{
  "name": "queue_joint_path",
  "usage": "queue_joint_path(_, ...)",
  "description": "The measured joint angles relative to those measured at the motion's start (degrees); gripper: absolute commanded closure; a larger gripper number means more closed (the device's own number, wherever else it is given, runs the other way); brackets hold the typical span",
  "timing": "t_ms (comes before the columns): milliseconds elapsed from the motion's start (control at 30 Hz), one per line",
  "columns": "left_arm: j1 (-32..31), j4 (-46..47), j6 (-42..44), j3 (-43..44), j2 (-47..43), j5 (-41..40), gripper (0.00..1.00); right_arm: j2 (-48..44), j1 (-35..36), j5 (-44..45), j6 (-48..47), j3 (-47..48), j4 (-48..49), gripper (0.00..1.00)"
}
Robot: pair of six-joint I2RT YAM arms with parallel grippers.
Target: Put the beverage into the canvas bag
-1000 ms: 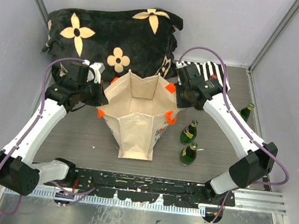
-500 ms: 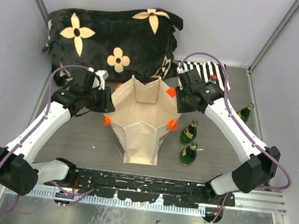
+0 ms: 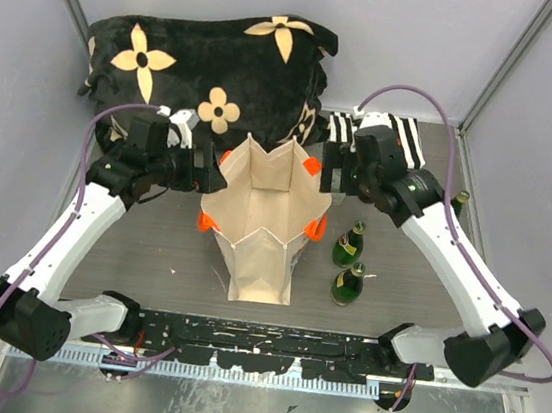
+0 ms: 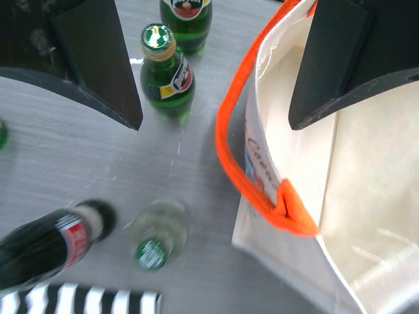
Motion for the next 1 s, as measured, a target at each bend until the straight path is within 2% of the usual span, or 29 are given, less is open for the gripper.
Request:
queue_joint_path(133,0.0,1.4,0.1,2.7,0.0,0.3,0.02,-5.2,-0.8,5.3,-0.2,0.0,4.5,0.0)
queue_joint_path(233,0.0,3.1,0.7,3.7,0.0,0.3,0.02,-7.5,-4.9,7.6,-0.7,0.0,7.6,0.0)
queue_joint_path(333,0.0,3.7,0.8,3.7,0.1,0.3,0.02,-6.9,-10.6,9.1,-1.7,-0.3,9.8,0.0)
queue_joint_path(533,0.0,4.4,1.0,3.7,0.1,0.8,0.02,-3.2,-17.8,8.4,-3.6,-4.2,15.9,0.02)
queue_joint_path(1000,0.0,5.1,1.2,3.7,0.1,3.8,0.02,-0.5,-21.3,3.8,-5.1,-18.2,38.1,0.14)
